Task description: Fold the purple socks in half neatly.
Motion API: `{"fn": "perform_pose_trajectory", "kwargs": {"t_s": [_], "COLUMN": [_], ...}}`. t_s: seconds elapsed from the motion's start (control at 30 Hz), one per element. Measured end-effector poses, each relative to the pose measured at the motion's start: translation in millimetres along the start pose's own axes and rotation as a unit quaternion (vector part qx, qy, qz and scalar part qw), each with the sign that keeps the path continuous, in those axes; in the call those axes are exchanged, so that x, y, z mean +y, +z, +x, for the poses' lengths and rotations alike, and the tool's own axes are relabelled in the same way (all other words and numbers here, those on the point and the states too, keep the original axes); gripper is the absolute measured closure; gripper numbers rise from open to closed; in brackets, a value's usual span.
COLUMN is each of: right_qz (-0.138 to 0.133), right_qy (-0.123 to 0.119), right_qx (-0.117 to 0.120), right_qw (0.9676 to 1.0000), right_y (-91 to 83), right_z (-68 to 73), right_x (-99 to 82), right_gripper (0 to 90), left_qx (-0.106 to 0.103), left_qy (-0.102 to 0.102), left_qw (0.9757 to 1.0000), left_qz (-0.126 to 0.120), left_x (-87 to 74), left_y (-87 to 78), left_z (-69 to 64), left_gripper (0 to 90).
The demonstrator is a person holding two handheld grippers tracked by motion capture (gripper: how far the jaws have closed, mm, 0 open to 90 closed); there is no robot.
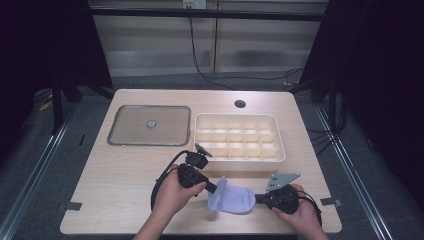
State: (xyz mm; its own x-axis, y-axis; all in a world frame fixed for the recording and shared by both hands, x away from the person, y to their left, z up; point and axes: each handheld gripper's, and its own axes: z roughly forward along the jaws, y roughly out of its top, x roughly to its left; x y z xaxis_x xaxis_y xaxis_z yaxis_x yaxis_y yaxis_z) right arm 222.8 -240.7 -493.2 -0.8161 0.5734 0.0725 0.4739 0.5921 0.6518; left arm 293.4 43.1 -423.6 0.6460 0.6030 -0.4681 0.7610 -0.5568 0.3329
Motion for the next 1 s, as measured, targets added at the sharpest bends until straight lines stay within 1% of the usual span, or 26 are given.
{"fn": "perform_pose_trajectory", "kwargs": {"t_s": [0.07,0.1,0.17,0.2,0.23,0.27,0.3,0.33,0.37,0.4,0.5,0.6,0.63,0.67,0.7,0.73,0.77,0.83,0.87,0.9,0.93,0.97,1.0], "right_qz": [0.002,0.002,0.003,0.003,0.001,0.002,0.0,0.0,0.0,0.0,0.0,0.0,0.001,-0.001,-0.001,-0.002,0.0,0.0,-0.001,-0.002,-0.002,-0.002,-0.001], "right_qy": [-0.003,-0.005,-0.004,-0.003,-0.003,-0.004,-0.003,-0.004,-0.002,-0.002,-0.001,-0.001,0.002,0.001,0.003,0.003,0.003,0.003,0.003,0.004,0.004,0.004,0.004], "right_qx": [0.002,0.002,0.004,0.005,0.005,0.005,0.005,0.005,0.005,0.005,0.005,0.005,0.006,0.006,0.007,0.008,0.006,0.006,0.006,0.008,0.008,0.008,0.007], "right_qw": [1.0,1.0,1.0,1.0,1.0,1.0,1.0,1.0,1.0,1.0,1.0,1.0,1.0,1.0,1.0,1.0,1.0,1.0,1.0,1.0,1.0,1.0,1.0], "right_y": [0.6,0.8,0.9,1.0,1.1,1.0,1.3,1.2,1.3,1.3,1.2,1.1,0.9,1.2,1.1,1.4,1.0,1.1,1.1,1.4,1.3,1.3,1.1], "right_z": [1.0,1.2,1.8,1.9,2.0,1.9,1.8,1.7,2.0,2.1,2.1,1.7,1.7,1.2,1.4,1.3,1.4,1.5,1.5,1.4,1.5,1.5,1.5], "right_x": [0.8,1.0,1.3,1.3,1.3,1.2,1.1,1.0,1.0,1.0,1.0,0.8,0.7,0.6,0.5,0.3,0.4,0.5,0.4,0.3,0.3,0.3,0.4], "right_gripper": [90.0,90.0,90.0,90.0,90.0,90.0,90.0,90.0,90.0,90.0,90.0,90.0,90.0,90.0,90.0,90.0,90.0,90.0,90.0,90.0,90.0,90.0,90.0], "left_qx": [-0.006,-0.006,-0.008,-0.007,-0.008,-0.01,-0.007,-0.008,-0.01,-0.01,-0.015,-0.014,-0.013,-0.012,-0.012,-0.013,-0.013,-0.013,-0.012,-0.01,-0.01,-0.009,-0.009], "left_qy": [0.004,-0.007,-0.002,-0.009,0.0,-0.003,0.001,0.003,-0.002,0.002,-0.008,0.002,-0.001,0.003,-0.002,0.004,-0.001,0.005,0.001,0.001,0.005,0.005,0.006], "left_qw": [1.0,0.9999,0.9999,0.9999,1.0,0.9999,1.0,1.0,0.9999,0.9999,0.9998,0.9999,0.9999,0.9999,0.9999,0.9999,0.9999,0.9999,0.9999,0.9999,0.9999,0.9999,0.9999], "left_qz": [0.004,-0.007,-0.006,-0.011,-0.005,-0.006,0.001,0.0,-0.006,-0.003,-0.01,-0.003,-0.004,0.001,-0.005,0.003,-0.001,0.006,0.001,0.003,0.007,0.009,0.005], "left_x": [1.3,1.9,3.7,4.2,5.2,5.8,6.5,7.0,7.3,8.0,9.8,11.7,12.3,13.0,13.5,14.4,14.7,16.3,16.6,17.3,18.0,18.6,18.8], "left_y": [0.5,1.9,1.4,2.0,1.1,1.5,0.9,1.1,2.2,1.9,3.0,3.0,3.7,3.5,5.0,4.9,6.5,7.4,9.0,9.6,9.9,10.3,11.6], "left_z": [-0.2,-2.3,-2.7,-4.5,-4.1,-5.2,-5.7,-5.9,-7.2,-7.3,-10.1,-10.3,-11.5,-11.6,-13.1,-13.0,-14.4,-15.2,-16.4,-17.1,-17.2,-17.7,-18.3], "left_gripper": [81.0,81.0,81.0,81.0,81.0,81.0,81.0,81.0,81.0,81.0,80.9,81.0,81.0,81.0,81.0,80.9,81.0,81.0,81.0,81.0,81.0,81.0,80.9]}}
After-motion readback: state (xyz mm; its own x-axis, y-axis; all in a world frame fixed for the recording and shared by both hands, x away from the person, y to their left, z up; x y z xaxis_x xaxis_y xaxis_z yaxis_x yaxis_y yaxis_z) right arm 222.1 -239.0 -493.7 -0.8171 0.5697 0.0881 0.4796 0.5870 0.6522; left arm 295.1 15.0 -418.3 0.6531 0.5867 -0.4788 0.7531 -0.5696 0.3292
